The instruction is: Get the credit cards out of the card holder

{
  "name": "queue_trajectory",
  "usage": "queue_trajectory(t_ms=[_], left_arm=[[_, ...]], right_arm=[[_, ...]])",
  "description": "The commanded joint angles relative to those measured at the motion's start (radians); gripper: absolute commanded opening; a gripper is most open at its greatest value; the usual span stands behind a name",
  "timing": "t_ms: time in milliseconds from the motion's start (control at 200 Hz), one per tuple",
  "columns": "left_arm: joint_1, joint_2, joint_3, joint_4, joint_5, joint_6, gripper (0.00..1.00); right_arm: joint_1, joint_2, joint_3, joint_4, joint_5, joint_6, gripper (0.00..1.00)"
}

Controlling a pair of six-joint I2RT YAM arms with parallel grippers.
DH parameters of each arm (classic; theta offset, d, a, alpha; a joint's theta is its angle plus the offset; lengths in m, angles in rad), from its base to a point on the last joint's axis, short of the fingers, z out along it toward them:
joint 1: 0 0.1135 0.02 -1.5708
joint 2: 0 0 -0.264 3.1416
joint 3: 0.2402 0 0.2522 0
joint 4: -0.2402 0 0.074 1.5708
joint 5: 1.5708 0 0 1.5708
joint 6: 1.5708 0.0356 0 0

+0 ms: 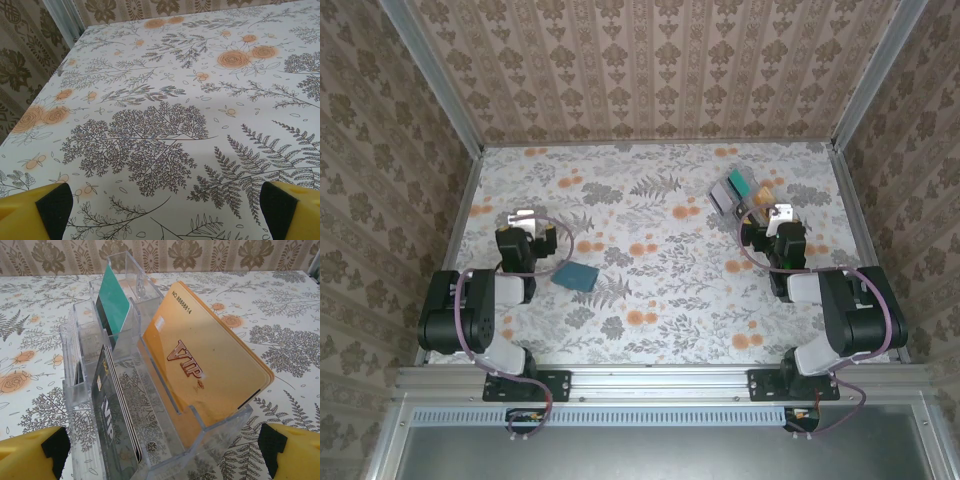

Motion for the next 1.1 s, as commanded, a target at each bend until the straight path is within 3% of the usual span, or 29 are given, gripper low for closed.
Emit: queue_trajectory(t_ms=[0, 840, 955, 1095], left_arm=[[0.006, -0.004, 0.016, 0.009, 0.012, -0.017, 1.0], [0.009, -0.009, 0.011, 0.016, 0.006, -0.022, 1.0], [0.009, -0.069, 0.011, -0.036, -0.051, -0.046, 1.0], [0.008, -0.165, 0.017, -0.13, -0.038, -0.039, 1.0]], right_arm=[[-0.002, 0.007, 0.018, -0.007, -0.013, 0.003, 1.0], [-0.002, 0.0, 0.004, 0.014, -0.017, 0.0, 1.0], [-0.002, -0.087, -0.006, -0.034, 0.012, 0.01, 1.0], [-0.002, -0.27, 0.021, -0.237, 0.074, 0.018, 1.0]])
